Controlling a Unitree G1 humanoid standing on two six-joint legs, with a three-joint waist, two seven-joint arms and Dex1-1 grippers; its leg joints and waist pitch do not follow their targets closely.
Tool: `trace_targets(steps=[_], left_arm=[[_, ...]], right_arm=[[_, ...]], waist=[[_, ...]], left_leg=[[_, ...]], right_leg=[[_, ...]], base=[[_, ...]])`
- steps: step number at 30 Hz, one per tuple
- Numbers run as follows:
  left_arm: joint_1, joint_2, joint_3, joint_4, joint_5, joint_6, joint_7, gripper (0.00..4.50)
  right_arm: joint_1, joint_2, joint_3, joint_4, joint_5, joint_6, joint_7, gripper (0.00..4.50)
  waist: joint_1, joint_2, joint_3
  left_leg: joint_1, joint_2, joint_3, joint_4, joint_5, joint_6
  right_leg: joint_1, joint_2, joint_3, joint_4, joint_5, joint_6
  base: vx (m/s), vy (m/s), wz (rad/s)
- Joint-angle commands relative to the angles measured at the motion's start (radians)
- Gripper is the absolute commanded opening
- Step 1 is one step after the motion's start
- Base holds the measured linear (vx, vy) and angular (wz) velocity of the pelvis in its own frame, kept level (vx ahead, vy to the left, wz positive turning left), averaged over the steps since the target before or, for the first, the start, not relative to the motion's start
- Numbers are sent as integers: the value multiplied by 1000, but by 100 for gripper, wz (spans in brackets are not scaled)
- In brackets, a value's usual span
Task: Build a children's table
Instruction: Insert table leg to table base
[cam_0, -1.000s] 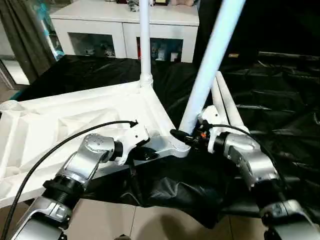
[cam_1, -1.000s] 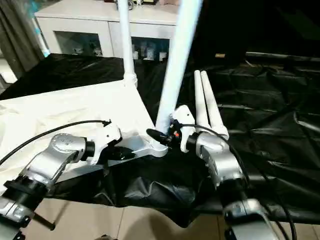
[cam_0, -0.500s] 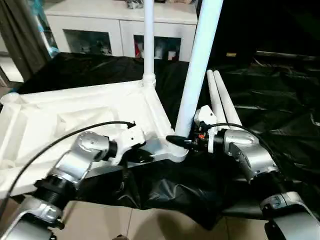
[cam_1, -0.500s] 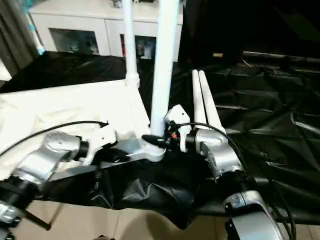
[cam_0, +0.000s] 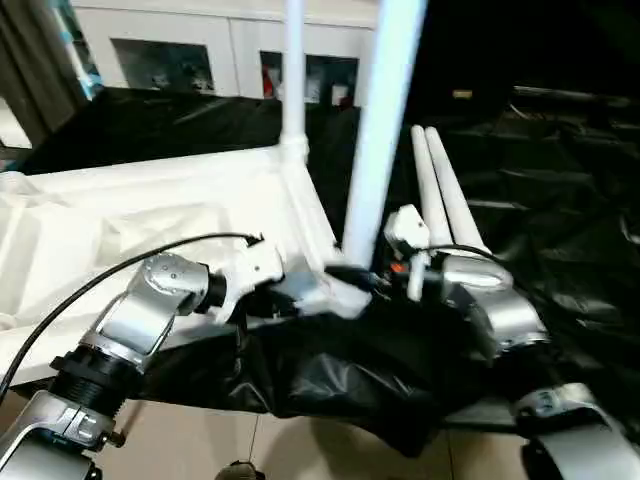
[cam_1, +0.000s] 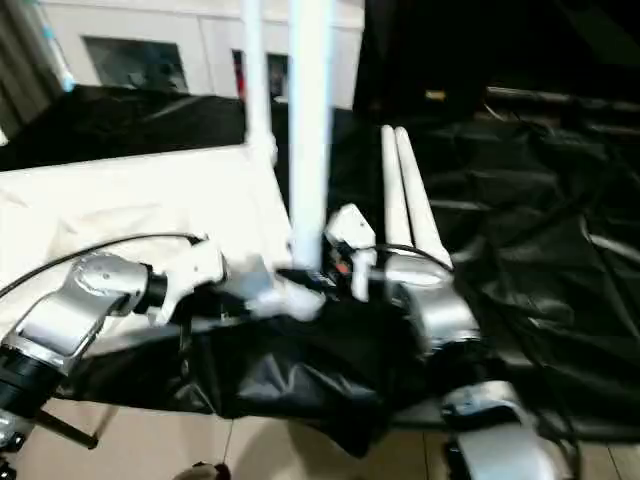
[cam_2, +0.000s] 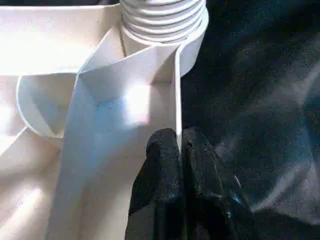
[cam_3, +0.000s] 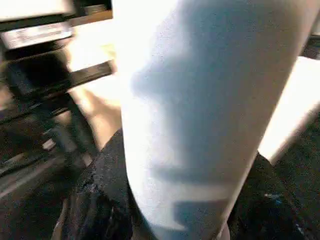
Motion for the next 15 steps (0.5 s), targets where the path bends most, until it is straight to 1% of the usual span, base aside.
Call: trace_targets(steps=[1, 2, 3, 4, 5, 6, 7, 8, 9, 10, 11, 12, 13, 14, 15], left_arm=[[-26, -15, 1, -55, -9, 34, 4, 0], [-35, -28, 9, -69, -3, 77, 37, 0], [-42, -40, 11, -77, 1, 104, 58, 0], [-47, -47, 13, -82, 4, 121, 70, 0], [-55, -63, 17, -88, 10, 154, 99, 0], [-62, -77, 20, -87, 20, 176, 127, 0], [-72, -101, 27, -84, 34, 208, 172, 0], [-81, -121, 34, -81, 45, 233, 210, 0], [-90, -149, 45, -76, 56, 260, 258, 0], [-95, -166, 48, -70, 64, 274, 291, 0], [-99, -178, 46, -66, 71, 282, 316, 0], [-99, -178, 46, -66, 72, 282, 318, 0], [-100, -179, 45, -66, 72, 283, 320, 0], [-100, -180, 43, -66, 73, 283, 324, 0], [-100, -178, 41, -70, 73, 287, 326, 0]], right_arm=[[42, -6, 11, 138, -100, 56, -134, 193], [32, 19, -4, 160, -103, 72, -212, 193], [21, 38, -16, 180, -101, 86, -263, 193], [14, 50, -23, 193, -100, 94, -294, 193], [0, 73, -35, 219, -100, 105, -357, 192], [-9, 86, -39, 236, -102, 103, -394, 192], [-23, 106, -46, 262, -106, 98, -450, 192], [-32, 121, -51, 280, -107, 92, -492, 192], [-40, 140, -56, 293, -106, 86, -530, 192], [-43, 154, -56, 295, -106, 83, -548, 192], [-44, 167, -55, 293, -106, 81, -557, 192], [-44, 168, -55, 293, -106, 81, -557, 192], [-44, 169, -54, 292, -106, 81, -556, 192], [-44, 173, -53, 289, -106, 81, -553, 192], [-45, 173, -54, 289, -105, 79, -548, 192]], waist=[[-8, 11, -19], [-10, 13, -16], [-12, 12, -15], [-15, 16, -14], [-18, 18, -12], [-21, 18, -10], [-24, 22, -11], [-27, 21, -9], [-27, 18, -8], [-24, 20, -1], [-25, 19, 0], [-25, 21, 3], [-27, 22, 8], [-31, 23, 9], [-30, 29, 9]], left_leg=[[22, 21, -18, -85, -519, -48], [20, 20, -23, -87, -530, -54], [20, 19, -23, -88, -536, -56], [24, 19, -25, -89, -556, -63], [27, 18, -28, -90, -567, -65], [26, 18, -29, -92, -570, -64], [23, 18, -29, -97, -558, -66], [24, 18, -27, -100, -549, -64], [24, 17, -27, -99, -549, -61], [38, 14, -24, -94, -584, -58], [40, 14, -24, -93, -591, -56], [40, 13, -26, -94, -602, -55], [47, 12, -28, -94, -639, -54], [49, 10, -32, -96, -675, -54], [48, 11, -35, -99, -683, -54]], right_leg=[[2, -67, 43, -116, -604, -125], [3, -69, 41, -118, -630, -112], [1, -68, 41, -120, -639, -108], [-3, -69, 39, -123, -655, -103], [-2, -70, 34, -126, -657, -103], [-1, -68, 32, -128, -649, -104], [5, -68, 30, -128, -609, -112], [7, -66, 26, -130, -581, -118], [5, -66, 26, -132, -580, -119], [-10, -66, 27, -144, -622, -108], [-11, -67, 27, -146, -634, -104], [-13, -68, 25, -150, -650, -98], [-16, -66, 17, -160, -685, -79], [-11, -63, 7, -165, -697, -61], [-6, -64, 4, -163, -688, -59]], base=[[0, 0, 0], [0, 0, 0], [0, 0, 0], [-51, 13, -12], [-50, 18, -12], [-50, 18, -12], [0, 0, 0], [0, 0, 0], [0, 0, 0], [0, 0, 0], [0, 0, 0], [0, 0, 0], [0, 0, 0], [0, 0, 0], [0, 0, 0]])
